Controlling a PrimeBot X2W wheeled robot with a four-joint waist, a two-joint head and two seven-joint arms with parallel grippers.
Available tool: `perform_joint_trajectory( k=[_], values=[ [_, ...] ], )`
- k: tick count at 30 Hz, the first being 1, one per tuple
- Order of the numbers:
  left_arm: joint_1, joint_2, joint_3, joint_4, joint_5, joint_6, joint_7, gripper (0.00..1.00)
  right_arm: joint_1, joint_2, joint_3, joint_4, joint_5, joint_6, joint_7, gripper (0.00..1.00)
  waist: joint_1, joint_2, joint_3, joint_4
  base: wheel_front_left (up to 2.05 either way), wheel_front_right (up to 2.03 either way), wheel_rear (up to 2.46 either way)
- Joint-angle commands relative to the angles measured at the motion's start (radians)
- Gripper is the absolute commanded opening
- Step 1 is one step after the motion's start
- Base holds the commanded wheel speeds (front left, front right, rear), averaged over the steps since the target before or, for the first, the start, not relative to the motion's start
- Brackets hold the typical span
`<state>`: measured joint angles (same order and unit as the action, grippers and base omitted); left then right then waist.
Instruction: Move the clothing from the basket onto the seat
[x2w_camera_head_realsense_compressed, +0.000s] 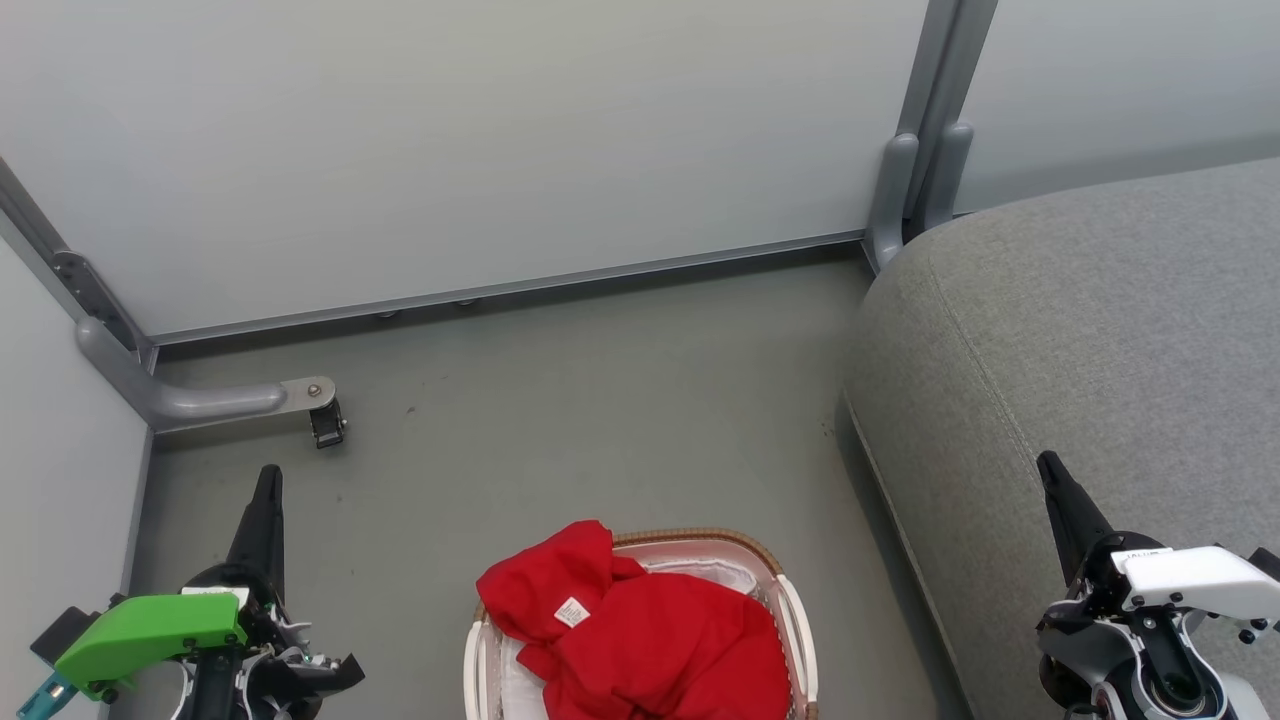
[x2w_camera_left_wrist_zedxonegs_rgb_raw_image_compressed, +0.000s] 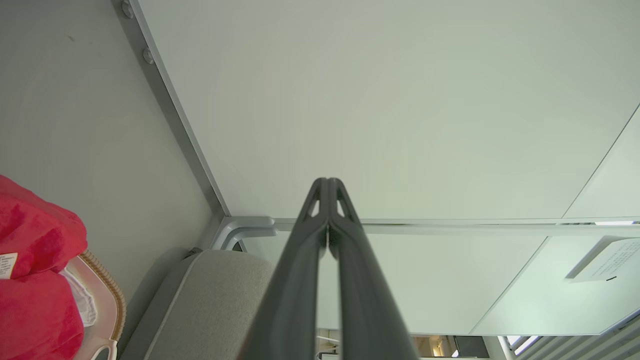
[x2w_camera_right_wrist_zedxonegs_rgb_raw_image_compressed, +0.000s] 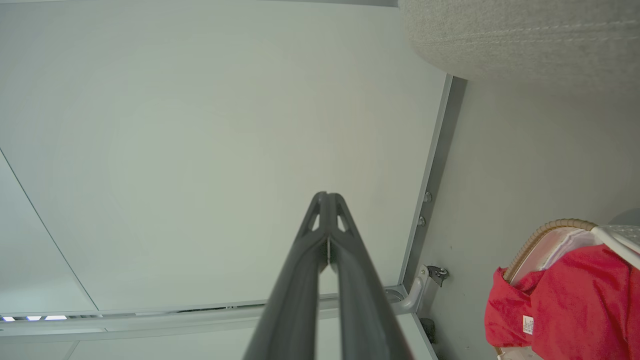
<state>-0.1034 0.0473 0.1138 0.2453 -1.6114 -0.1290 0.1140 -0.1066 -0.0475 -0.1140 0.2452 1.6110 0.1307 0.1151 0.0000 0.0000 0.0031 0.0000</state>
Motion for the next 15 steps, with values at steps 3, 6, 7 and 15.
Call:
perform_joint_trajectory(
  k=[3, 6, 7, 15],
  values=[
    [-0.012, 0.006, 0.002, -0.002, -0.003, -0.005, 0.003, 0.00, -0.003, -0.006, -0.002, -0.003, 0.004, 0.000, 0.000, 0.00, 0.0000, 0.0000, 0.000, 0.000, 0.00, 0.00, 0.00],
    [-0.012, 0.006, 0.002, -0.002, -0.003, -0.005, 0.003, 0.00, -0.003, -0.006, -0.002, -0.003, 0.004, 0.000, 0.000, 0.00, 0.0000, 0.0000, 0.000, 0.000, 0.00, 0.00, 0.00],
    [-0.012, 0.006, 0.002, -0.002, -0.003, -0.005, 0.003, 0.00, -0.003, -0.006, -0.002, -0.003, 0.004, 0.000, 0.000, 0.00, 0.0000, 0.0000, 0.000, 0.000, 0.00, 0.00, 0.00],
    [-0.012, 0.006, 0.002, -0.002, -0.003, -0.005, 0.003, 0.00, -0.003, -0.006, -0.002, -0.003, 0.004, 0.000, 0.000, 0.00, 0.0000, 0.0000, 0.000, 0.000, 0.00, 0.00, 0.00]
  ],
)
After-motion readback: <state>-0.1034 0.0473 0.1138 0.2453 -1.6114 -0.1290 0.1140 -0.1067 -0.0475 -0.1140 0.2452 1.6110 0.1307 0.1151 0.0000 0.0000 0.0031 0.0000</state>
